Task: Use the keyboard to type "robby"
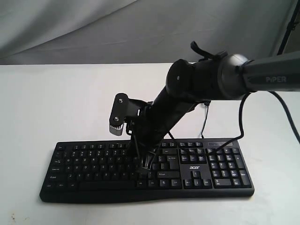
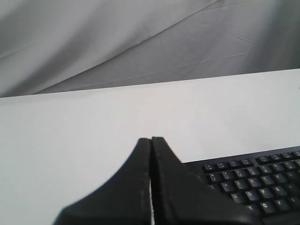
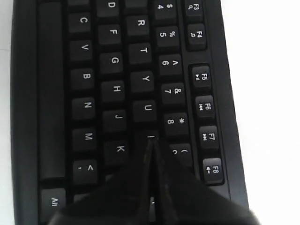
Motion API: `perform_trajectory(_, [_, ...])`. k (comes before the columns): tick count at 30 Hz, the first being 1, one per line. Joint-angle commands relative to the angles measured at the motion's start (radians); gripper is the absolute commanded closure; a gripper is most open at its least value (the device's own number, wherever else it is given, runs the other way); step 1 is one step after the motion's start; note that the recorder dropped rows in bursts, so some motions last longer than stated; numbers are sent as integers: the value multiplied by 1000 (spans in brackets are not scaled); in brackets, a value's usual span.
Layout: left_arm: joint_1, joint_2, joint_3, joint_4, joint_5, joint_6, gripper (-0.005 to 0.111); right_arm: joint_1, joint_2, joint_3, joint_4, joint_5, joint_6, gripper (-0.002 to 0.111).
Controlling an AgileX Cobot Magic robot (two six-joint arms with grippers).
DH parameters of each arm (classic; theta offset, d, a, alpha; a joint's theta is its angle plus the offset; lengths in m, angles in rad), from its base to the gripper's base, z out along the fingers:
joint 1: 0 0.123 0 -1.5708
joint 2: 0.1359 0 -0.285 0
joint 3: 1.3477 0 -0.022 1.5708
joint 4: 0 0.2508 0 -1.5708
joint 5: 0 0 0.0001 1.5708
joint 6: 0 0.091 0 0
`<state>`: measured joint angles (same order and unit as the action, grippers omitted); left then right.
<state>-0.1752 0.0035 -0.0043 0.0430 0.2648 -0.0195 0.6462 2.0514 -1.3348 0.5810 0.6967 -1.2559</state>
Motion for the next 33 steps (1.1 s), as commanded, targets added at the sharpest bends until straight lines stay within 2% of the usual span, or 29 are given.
perform_trajectory(1, [-6, -3, 4, 5, -6, -3, 107, -18, -8, 2, 21, 1, -26, 108])
perform_trajectory(33, [-6, -3, 4, 5, -6, -3, 107, -15, 12, 11, 24, -2, -33, 108])
